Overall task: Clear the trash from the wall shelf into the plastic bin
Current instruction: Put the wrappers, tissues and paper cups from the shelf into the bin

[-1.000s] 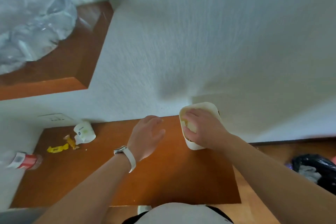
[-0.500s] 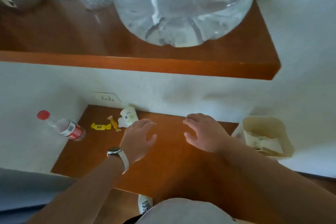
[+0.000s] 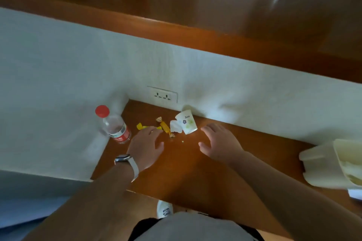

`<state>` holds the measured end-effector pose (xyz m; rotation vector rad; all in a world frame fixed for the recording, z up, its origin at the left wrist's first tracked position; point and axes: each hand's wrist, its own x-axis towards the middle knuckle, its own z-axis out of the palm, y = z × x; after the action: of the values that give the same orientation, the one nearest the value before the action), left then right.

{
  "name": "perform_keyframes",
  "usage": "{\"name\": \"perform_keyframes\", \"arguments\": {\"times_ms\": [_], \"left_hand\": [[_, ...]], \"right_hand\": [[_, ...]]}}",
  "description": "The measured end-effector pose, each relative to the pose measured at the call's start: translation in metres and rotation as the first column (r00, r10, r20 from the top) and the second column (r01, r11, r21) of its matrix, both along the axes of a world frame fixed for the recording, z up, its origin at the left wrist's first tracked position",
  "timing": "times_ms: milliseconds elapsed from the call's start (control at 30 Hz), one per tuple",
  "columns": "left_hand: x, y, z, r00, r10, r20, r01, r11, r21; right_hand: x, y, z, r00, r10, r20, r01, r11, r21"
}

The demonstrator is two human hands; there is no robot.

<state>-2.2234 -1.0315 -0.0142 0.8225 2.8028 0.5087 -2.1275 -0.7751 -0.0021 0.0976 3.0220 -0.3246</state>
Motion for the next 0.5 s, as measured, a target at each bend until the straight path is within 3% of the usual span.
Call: {"name": "perform_keyframes", "arguments": {"times_ms": [267,500], "left_hand": [[-0.051,-0.002,-0.022,0.992,-0.115,0.055,0.118,0.991,-0.065],[-0.073,0.026,-0.053,0.984,-0.143,0.105,0.157,0.978,-0.137]], "right_hand": [[-0.032,-0.025,-0.027,0.998,-0.046,0.041,0.045,0.999,0.019],[-0.060,-0.025,-0.053,0.980,-0.198,0.005,0.198,0.978,-0.058]]}}
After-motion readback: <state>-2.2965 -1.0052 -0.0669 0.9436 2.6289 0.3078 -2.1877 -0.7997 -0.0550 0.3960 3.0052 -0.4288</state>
